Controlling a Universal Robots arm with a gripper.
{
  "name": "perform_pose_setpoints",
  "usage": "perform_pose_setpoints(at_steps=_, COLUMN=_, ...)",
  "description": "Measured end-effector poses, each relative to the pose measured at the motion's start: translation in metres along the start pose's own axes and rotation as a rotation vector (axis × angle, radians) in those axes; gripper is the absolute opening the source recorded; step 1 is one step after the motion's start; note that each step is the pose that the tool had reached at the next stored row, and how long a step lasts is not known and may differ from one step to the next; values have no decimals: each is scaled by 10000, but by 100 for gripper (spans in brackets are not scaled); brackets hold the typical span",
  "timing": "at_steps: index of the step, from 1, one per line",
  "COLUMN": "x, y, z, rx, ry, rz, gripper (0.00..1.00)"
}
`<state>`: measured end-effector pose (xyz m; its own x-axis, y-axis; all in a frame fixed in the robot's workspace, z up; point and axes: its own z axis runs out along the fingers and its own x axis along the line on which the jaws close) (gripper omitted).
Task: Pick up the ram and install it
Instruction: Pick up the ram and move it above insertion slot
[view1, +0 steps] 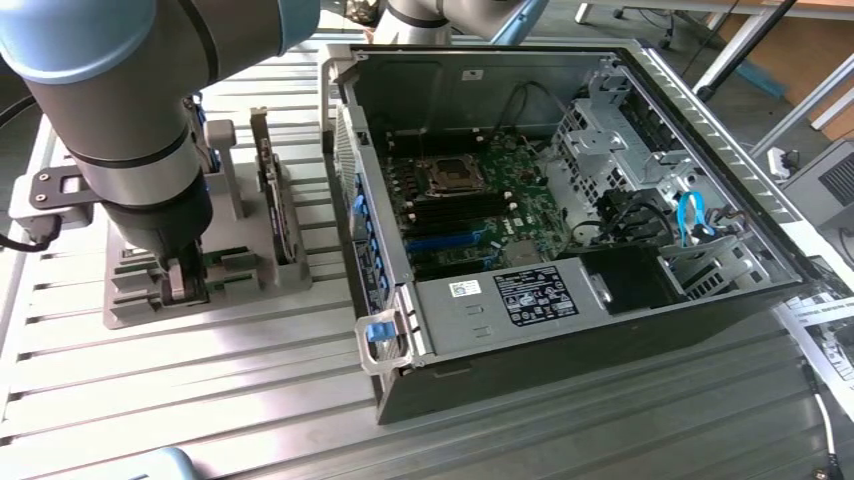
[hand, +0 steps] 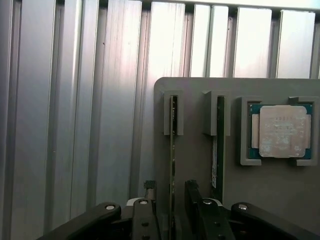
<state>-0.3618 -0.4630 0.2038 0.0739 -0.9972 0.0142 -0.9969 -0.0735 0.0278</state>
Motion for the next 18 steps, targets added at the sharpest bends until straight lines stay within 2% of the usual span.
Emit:
perform_pose_setpoints(at_steps=11, x=0, y=0, z=1, rx=1, ry=0, rz=0, gripper=35)
perform_pose_setpoints(at_steps=12, x=0, y=0, z=1, rx=1, ry=0, rz=0, gripper=22)
perform_pose_setpoints(at_steps=13, x=0, y=0, z=1, rx=1, ry=-1, rz=0, gripper=22)
perform_pose_setpoints(at_steps=14, x=0, y=0, z=1, rx=0, ry=-1, rz=0, gripper=16)
perform_pose_setpoints(at_steps=18, x=0, y=0, z=1, rx=1, ry=0, rz=0, gripper=14)
